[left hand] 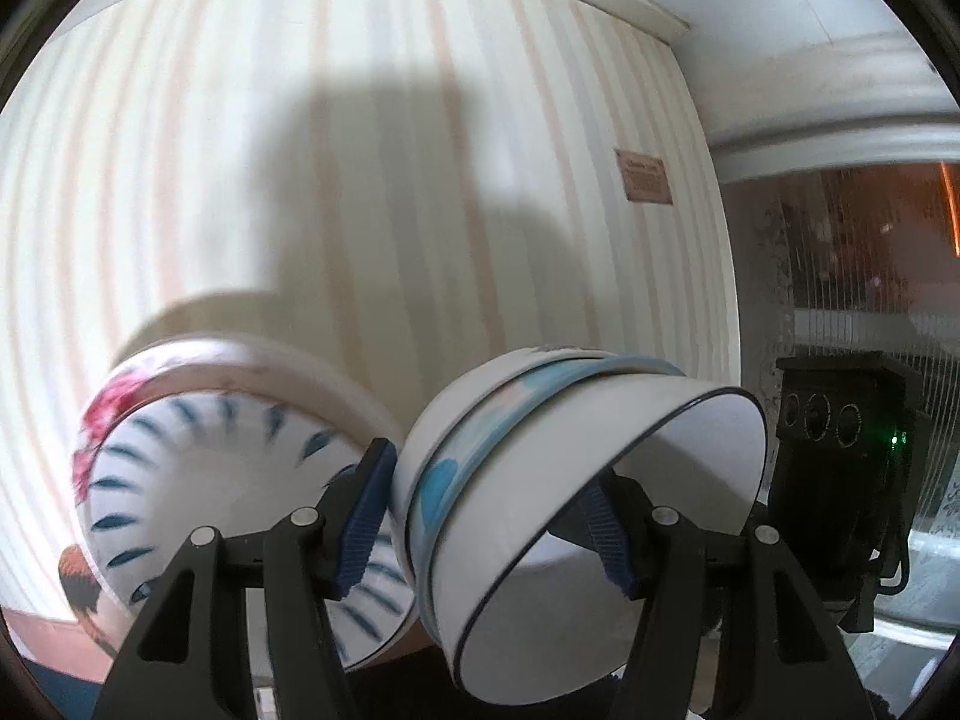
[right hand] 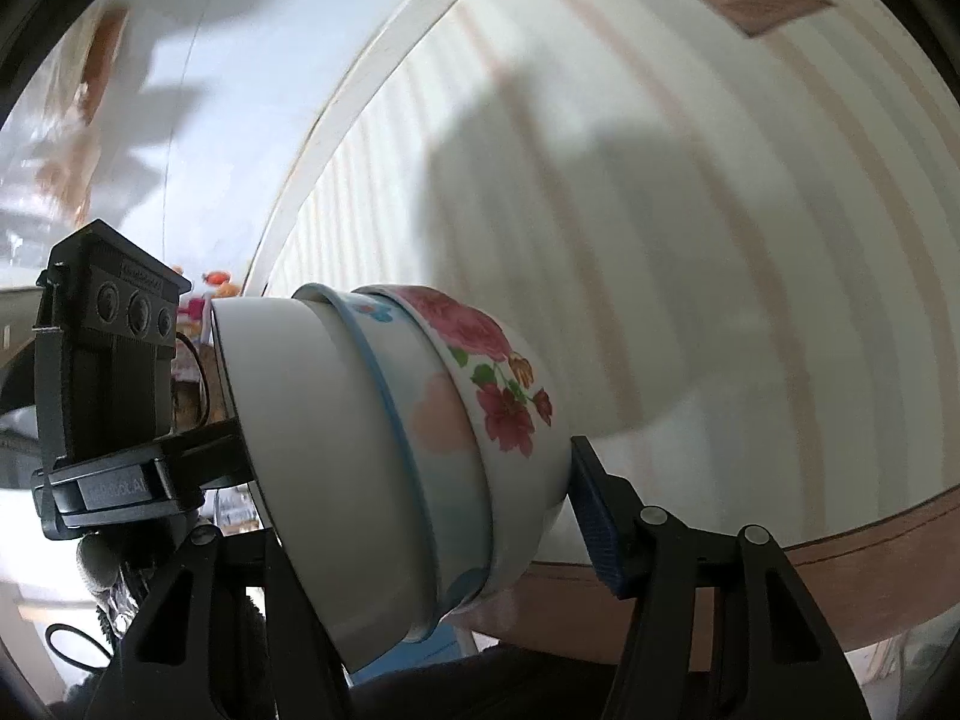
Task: Organize plates and bowls
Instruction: 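Lift the bowl stack with both tools and carry it over the plate stack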
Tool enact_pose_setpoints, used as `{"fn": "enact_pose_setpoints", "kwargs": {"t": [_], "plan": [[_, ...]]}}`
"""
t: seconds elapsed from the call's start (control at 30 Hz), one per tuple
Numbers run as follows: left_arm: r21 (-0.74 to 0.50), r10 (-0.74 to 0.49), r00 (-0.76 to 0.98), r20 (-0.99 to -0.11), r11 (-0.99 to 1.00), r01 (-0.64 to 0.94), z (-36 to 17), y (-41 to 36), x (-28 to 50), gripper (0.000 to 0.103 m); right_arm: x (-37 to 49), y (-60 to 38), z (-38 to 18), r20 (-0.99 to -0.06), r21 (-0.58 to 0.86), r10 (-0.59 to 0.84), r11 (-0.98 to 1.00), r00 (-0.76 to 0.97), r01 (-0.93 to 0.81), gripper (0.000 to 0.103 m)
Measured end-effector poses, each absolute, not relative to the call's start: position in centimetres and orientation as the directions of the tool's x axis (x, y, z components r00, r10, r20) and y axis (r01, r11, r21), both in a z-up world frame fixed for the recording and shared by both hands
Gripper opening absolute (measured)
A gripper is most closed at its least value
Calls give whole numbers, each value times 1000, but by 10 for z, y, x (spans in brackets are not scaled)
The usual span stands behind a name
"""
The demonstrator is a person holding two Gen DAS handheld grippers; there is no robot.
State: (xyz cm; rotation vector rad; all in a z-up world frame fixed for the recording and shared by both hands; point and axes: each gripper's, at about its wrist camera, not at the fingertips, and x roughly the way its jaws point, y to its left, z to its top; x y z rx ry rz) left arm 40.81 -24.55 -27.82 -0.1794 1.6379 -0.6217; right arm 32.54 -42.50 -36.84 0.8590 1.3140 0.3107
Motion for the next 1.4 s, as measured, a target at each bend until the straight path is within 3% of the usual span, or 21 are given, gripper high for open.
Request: {"fn": "enact_pose_setpoints", "kwargs": {"t": [0.63, 1.4], "plan": [[-459, -460, -82, -884, 888, -33, -299, -115, 398, 58, 376, -293, -402, -689, 724, 723, 684, 48, 88, 59], [-454, -457, -74, -886, 889, -54, -311, -101, 398, 58, 384, -264, -409, -726, 687, 688, 724, 3, 71, 59]]}}
